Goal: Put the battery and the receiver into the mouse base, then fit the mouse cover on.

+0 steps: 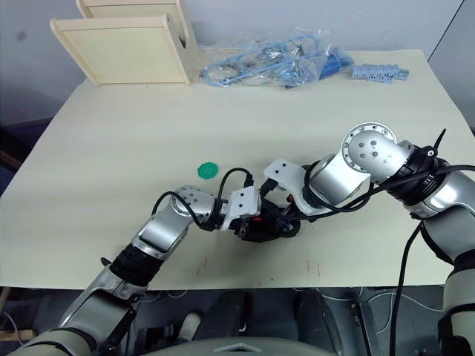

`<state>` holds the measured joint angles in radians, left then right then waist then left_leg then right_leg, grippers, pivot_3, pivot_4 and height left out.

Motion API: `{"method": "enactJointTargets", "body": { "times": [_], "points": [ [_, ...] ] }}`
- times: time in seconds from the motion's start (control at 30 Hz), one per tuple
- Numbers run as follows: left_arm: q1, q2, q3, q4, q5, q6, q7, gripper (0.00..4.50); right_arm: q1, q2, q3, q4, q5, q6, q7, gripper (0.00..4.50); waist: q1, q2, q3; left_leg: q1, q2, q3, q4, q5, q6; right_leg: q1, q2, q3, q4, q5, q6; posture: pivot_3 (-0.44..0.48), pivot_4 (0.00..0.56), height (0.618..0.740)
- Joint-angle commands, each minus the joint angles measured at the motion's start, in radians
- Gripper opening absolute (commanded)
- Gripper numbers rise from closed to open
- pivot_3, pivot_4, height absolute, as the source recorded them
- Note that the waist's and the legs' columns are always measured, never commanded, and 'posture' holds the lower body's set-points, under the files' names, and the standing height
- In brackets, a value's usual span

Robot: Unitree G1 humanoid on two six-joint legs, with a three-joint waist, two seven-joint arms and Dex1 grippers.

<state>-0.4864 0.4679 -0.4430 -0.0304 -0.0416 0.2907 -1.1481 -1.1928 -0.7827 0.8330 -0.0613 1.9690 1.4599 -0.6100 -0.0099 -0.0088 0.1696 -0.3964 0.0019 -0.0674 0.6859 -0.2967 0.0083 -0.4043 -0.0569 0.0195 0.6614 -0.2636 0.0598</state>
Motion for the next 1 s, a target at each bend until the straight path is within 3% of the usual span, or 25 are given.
{"method": "enactJointTargets", "body": {
  "times": [0.03, 0.8, 1.0],
  "points": [
    [0.024, 0.005, -0.033, 0.013, 0.02, 0.02, 0.004, 3.04, 0.003, -0.044, 0.021, -0.017, 0.003, 0.027, 0.019, 0.0, 0.002, 0.0, 0.0, 0.0, 0.0, 0.0, 0.0, 0.0, 0.0, 0.0, 0.0, 0.0, 0.0, 0.0, 0.0, 0.0, 0.15, 0.74],
    [0.024, 0.006, -0.036, 0.015, 0.019, 0.018, -0.002, 3.04, 0.001, 0.036, -0.062, 0.016, -0.097, 0.013, 0.044, 0.0, -0.005, 0.0, 0.0, 0.001, 0.0, -0.001, 0.0, 0.0, 0.0, 0.0, 0.0, 0.0, 0.001, 0.0, 0.0, 0.0, 0.15, 0.74],
    [0.022, 0.006, -0.035, 0.018, 0.019, 0.017, -0.005, 3.04, 0.01, 0.012, -0.037, 0.001, -0.048, 0.025, 0.056, 0.0, -0.004, 0.0, 0.0, 0.001, 0.0, -0.001, 0.0, 0.0, 0.0, 0.0, 0.001, 0.0, 0.001, 0.0, -0.001, 0.0, 0.15, 0.74]
  ]
}}
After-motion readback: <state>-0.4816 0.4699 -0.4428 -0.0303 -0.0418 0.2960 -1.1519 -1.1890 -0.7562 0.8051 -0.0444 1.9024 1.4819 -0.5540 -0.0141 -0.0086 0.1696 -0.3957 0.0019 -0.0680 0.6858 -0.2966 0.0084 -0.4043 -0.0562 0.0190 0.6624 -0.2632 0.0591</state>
